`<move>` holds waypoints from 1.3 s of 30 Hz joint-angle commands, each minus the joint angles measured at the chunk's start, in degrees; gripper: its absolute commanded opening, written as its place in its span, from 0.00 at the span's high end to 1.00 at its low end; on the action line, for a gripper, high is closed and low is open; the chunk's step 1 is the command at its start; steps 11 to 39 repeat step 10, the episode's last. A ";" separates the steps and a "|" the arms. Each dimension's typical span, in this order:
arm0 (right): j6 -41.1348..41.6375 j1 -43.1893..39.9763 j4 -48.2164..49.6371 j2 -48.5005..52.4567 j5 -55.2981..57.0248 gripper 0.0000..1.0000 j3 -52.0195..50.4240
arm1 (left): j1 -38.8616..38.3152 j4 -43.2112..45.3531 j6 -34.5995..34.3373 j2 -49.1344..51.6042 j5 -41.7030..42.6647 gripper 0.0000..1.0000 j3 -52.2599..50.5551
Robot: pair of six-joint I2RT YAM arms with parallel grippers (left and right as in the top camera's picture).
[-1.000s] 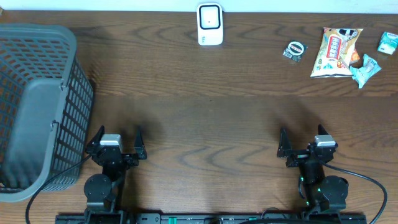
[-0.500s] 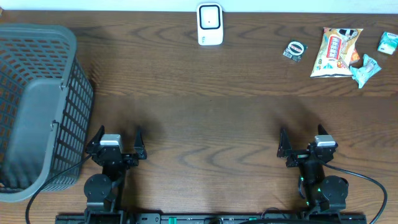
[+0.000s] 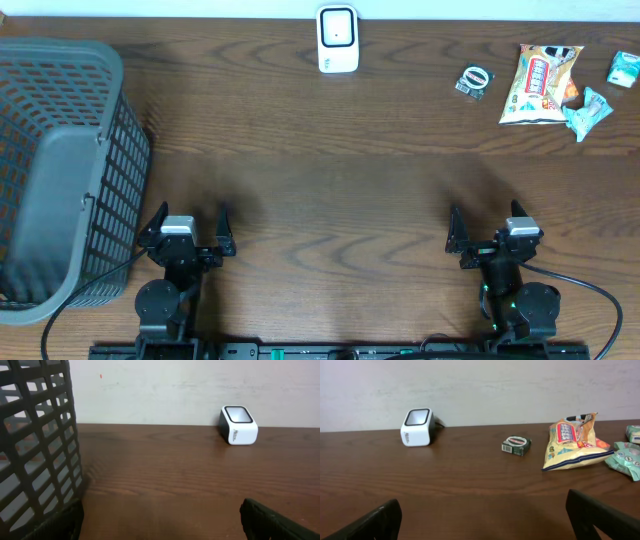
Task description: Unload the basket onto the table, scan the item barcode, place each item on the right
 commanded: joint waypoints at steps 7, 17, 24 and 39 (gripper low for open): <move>0.76 -0.35 -0.24 -0.35 0.00 0.01 -0.07 | 0.44 -2.36 -0.04 -0.35 1.77 0.03 -0.66; 0.76 -0.35 -0.24 -0.35 0.00 0.01 -0.07 | 0.44 -2.34 -0.07 -0.35 1.77 0.03 -0.66; 0.76 -0.35 -0.24 -0.35 0.00 0.01 -0.07 | 0.44 -2.34 -0.07 -0.35 1.77 0.03 -0.66; 0.76 -0.35 -0.24 -0.35 0.00 0.01 -0.07 | 0.44 -2.34 -0.07 -0.35 1.77 0.03 -0.66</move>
